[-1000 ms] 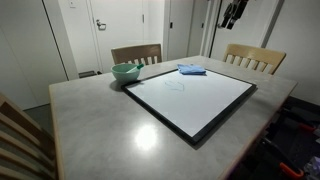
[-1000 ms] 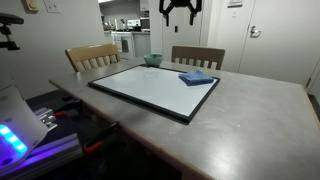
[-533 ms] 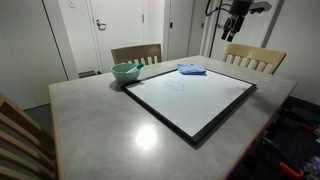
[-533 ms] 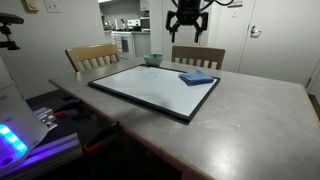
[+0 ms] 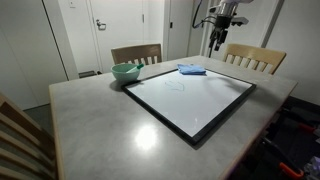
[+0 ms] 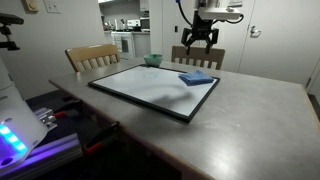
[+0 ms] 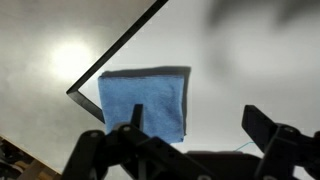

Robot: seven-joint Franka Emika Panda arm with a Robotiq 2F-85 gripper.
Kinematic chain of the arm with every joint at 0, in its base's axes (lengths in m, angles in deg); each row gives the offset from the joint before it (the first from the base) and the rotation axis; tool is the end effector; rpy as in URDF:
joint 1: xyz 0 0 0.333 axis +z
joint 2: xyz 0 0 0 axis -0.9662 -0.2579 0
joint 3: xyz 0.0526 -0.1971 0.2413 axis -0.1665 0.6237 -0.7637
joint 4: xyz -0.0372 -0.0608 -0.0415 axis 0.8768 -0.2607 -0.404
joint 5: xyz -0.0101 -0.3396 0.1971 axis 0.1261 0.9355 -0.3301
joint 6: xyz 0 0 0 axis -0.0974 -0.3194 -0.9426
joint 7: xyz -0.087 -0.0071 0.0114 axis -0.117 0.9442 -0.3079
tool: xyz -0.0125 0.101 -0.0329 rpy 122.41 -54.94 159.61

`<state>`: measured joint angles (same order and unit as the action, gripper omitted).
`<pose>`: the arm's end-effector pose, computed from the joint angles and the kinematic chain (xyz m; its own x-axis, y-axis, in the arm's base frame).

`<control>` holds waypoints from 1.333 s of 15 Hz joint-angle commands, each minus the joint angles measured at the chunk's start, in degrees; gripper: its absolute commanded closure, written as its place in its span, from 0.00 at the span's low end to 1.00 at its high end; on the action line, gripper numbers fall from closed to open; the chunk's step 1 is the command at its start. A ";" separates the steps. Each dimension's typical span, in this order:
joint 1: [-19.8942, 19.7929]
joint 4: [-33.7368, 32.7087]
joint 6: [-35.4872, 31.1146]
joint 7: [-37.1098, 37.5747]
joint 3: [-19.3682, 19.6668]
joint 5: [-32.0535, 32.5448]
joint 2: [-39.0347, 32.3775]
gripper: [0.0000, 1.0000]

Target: Use the blue cloth to wipe the whiteboard

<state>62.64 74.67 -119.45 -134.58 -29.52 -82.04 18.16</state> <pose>0.5853 -0.2222 0.2964 0.6047 0.7863 0.1269 0.7922 -0.6102 0.0063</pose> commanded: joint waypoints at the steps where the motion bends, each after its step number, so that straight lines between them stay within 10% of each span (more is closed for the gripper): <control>1: -3.17 -9.62 1.91 -1.51 -4.33 0.46 -7.56 0.00; 20: -2.28 -21.71 0.93 5.88 -8.90 11.34 -24.07 0.00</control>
<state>60.89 54.71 -119.24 -129.85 -37.85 -72.50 -4.38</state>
